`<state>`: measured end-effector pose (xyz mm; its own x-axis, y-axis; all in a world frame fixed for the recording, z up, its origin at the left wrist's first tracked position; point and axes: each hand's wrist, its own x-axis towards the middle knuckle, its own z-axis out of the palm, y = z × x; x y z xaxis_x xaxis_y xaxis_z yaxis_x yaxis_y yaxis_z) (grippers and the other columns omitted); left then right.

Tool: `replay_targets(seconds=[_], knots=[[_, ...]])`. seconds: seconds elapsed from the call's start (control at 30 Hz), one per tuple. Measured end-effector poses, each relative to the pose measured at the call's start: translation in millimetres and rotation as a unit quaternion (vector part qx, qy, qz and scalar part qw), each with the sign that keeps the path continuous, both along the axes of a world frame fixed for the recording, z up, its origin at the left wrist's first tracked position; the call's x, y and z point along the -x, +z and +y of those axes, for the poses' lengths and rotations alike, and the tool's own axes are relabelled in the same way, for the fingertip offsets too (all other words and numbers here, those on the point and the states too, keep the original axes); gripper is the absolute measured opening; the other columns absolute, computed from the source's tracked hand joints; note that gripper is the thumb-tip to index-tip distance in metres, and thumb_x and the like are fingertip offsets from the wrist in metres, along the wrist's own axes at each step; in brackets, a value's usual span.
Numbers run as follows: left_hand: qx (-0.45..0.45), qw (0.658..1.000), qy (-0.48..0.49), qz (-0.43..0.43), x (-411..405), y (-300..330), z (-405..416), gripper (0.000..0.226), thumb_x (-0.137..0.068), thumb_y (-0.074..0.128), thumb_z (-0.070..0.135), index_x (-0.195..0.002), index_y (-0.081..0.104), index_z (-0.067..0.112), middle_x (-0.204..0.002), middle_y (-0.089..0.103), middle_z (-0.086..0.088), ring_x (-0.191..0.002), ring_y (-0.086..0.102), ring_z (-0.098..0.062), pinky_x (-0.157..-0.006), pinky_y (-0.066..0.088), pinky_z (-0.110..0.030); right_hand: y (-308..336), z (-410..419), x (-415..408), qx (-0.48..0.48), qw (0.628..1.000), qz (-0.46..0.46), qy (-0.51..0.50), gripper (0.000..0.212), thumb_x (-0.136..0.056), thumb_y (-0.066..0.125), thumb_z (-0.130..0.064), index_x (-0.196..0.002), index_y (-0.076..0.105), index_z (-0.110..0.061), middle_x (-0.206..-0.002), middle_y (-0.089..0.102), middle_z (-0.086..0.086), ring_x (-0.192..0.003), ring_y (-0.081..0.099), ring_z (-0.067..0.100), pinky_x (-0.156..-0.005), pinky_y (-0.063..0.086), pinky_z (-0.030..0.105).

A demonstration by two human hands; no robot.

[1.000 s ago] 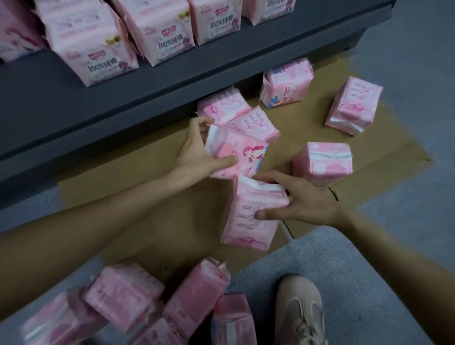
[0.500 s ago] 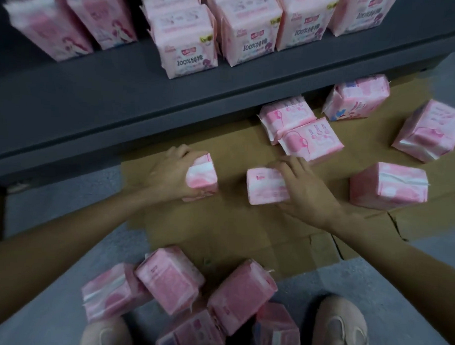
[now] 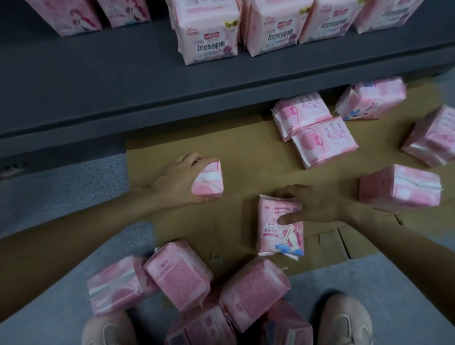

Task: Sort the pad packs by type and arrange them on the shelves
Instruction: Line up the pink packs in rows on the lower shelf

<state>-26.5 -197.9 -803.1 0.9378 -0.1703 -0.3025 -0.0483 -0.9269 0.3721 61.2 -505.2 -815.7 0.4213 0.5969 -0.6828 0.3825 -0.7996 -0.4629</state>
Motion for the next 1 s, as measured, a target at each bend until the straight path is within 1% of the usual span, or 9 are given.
replay_targets(seconds=[0.1, 0.3, 0.4, 0.47, 0.6, 0.73, 0.83, 0.9, 1.0], knots=[[-0.008, 1.0, -0.003, 0.0, -2, 2, 3, 0.09, -0.073, 0.073, 0.055, -0.147, 0.028, 0.028, -0.135, 0.042, 0.001, -0.119, 0.042, -0.019, -0.088, 0.043, -0.035, 0, 7, 2, -0.006, 0.997, 0.061, -0.044, 0.048, -0.081, 0.071, -0.041, -0.117, 0.048, -0.019, -0.111, 0.061, -0.004, -0.091, 0.056, 0.004, -0.07, 0.043, 0.008], [0.028, 0.999, 0.024, -0.002, 5, 10, 22, 0.091, -0.071, 0.075, 0.055, -0.146, 0.029, 0.029, -0.133, 0.046, 0.002, -0.118, 0.045, -0.019, -0.091, 0.042, -0.036, 24, 29, 8, 0.02, 0.996, 0.088, -0.026, 0.082, -0.07, 0.078, -0.049, -0.137, 0.038, -0.023, -0.124, 0.057, -0.009, -0.104, 0.059, 0.005, -0.09, 0.049, 0.023], [0.026, 0.998, 0.05, -0.036, 9, 31, 37, 0.088, -0.071, 0.078, 0.047, -0.144, 0.033, 0.028, -0.134, 0.049, 0.003, -0.117, 0.049, -0.018, -0.08, 0.036, -0.026, 63, 56, 1, -0.037, 0.999, 0.024, -0.023, 0.07, -0.069, 0.081, -0.041, -0.127, 0.049, -0.018, -0.102, 0.067, -0.008, -0.087, 0.066, -0.001, -0.072, 0.055, 0.02], [0.009, 0.994, 0.093, -0.063, 13, 52, 53, 0.085, -0.068, 0.08, 0.044, -0.139, 0.036, 0.027, -0.129, 0.055, 0.005, -0.11, 0.056, -0.018, -0.076, 0.04, -0.027, 94, 85, -4, -0.093, 0.994, -0.045, -0.016, 0.067, -0.067, 0.083, -0.037, -0.123, 0.051, -0.019, -0.104, 0.064, -0.011, -0.086, 0.064, -0.001, -0.068, 0.052, 0.016], [-0.004, 0.979, 0.168, -0.118, 22, 101, 95, 0.082, -0.062, 0.078, 0.053, -0.13, 0.041, 0.028, -0.121, 0.059, 0.006, -0.102, 0.059, -0.02, -0.073, 0.043, -0.031, 146, 147, -17, -0.189, 0.959, -0.209, 0.032, 0.082, -0.061, 0.085, -0.043, -0.132, 0.047, -0.025, -0.114, 0.049, -0.011, -0.107, 0.036, 0.007, -0.084, 0.03, 0.02], [0.007, 0.954, 0.196, -0.228, 23, 154, 144, 0.086, -0.053, 0.058, 0.066, -0.129, 0.045, 0.028, -0.126, 0.056, 0.007, -0.11, 0.052, -0.016, -0.083, 0.046, -0.038, 174, 216, -41, -0.257, 0.899, -0.348, 0.071, 0.087, -0.064, 0.084, -0.04, -0.138, 0.044, -0.016, -0.127, 0.051, 0.005, -0.118, 0.033, 0.019, -0.087, 0.024, 0.018], [-0.02, 0.946, 0.2, -0.254, -4, 176, 185, 0.083, -0.06, 0.071, 0.052, -0.133, 0.045, 0.024, -0.13, 0.053, 0.004, -0.114, 0.048, -0.019, -0.087, 0.045, -0.041, 185, 268, -68, -0.274, 0.87, -0.408, 0.046, 0.087, -0.068, 0.082, -0.037, -0.14, 0.041, -0.015, -0.133, 0.049, 0.007, -0.124, 0.032, 0.026, -0.091, 0.026, 0.023], [-0.045, 0.945, 0.205, -0.251, -31, 178, 209, 0.079, -0.065, 0.079, 0.036, -0.135, 0.044, 0.022, -0.131, 0.051, 0.001, -0.116, 0.046, -0.022, -0.089, 0.043, -0.04, 185, 299, -85, -0.271, 0.867, -0.416, 0.034, 0.086, -0.069, 0.082, -0.035, -0.141, 0.039, -0.016, -0.136, 0.048, 0.006, -0.127, 0.031, 0.026, -0.097, 0.029, 0.027], [-0.041, 0.944, 0.228, -0.236, -66, 166, 239, 0.077, -0.065, 0.081, 0.03, -0.134, 0.046, 0.024, -0.129, 0.051, 0.0, -0.116, 0.047, -0.024, -0.092, 0.043, -0.039, 176, 336, -106, -0.248, 0.868, -0.429, 0.033, 0.084, -0.07, 0.082, -0.03, -0.141, 0.038, -0.016, -0.138, 0.047, 0.006, -0.13, 0.029, 0.026, -0.101, 0.031, 0.031]])
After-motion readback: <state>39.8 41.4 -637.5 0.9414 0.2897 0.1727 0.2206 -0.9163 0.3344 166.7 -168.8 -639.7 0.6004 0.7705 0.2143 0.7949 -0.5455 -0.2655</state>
